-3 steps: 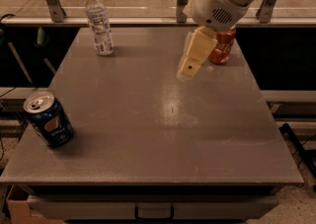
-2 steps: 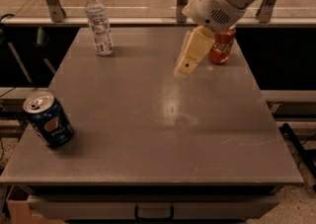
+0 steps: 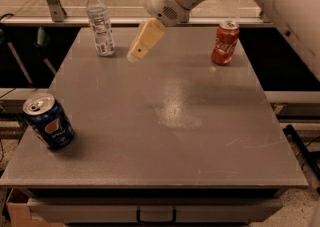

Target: Move blue plastic bottle near coke can

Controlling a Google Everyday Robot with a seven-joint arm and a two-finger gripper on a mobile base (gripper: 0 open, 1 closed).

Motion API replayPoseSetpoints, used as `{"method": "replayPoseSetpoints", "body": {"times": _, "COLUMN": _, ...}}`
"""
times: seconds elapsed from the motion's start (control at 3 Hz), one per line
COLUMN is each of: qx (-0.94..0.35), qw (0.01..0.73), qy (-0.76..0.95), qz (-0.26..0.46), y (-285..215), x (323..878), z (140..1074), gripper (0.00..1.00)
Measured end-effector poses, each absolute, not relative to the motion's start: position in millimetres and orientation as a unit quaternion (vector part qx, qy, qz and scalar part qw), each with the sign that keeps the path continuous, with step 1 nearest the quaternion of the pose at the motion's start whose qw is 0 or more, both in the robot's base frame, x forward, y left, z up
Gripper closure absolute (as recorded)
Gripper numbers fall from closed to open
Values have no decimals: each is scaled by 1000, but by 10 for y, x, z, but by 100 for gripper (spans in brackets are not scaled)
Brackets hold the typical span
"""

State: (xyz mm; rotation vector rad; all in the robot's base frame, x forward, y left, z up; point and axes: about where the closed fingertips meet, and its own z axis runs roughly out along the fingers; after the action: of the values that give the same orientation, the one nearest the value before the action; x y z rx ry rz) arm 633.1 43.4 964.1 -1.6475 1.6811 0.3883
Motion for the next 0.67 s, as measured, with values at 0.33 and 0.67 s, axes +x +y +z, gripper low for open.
{"method": "replayPoseSetpoints", "body": {"times": 0.33, "qx": -630, "qw": 404, "qy": 637, "qz": 186, "y": 889, "x": 6751, "z": 9497, "gripper": 0}}
{"method": "replayPoseSetpoints", "body": {"times": 0.67, "qx": -596, "qw": 442, "qy": 630, "qz": 230, "y": 1257, "x": 7096, "z": 9349, "gripper": 0}}
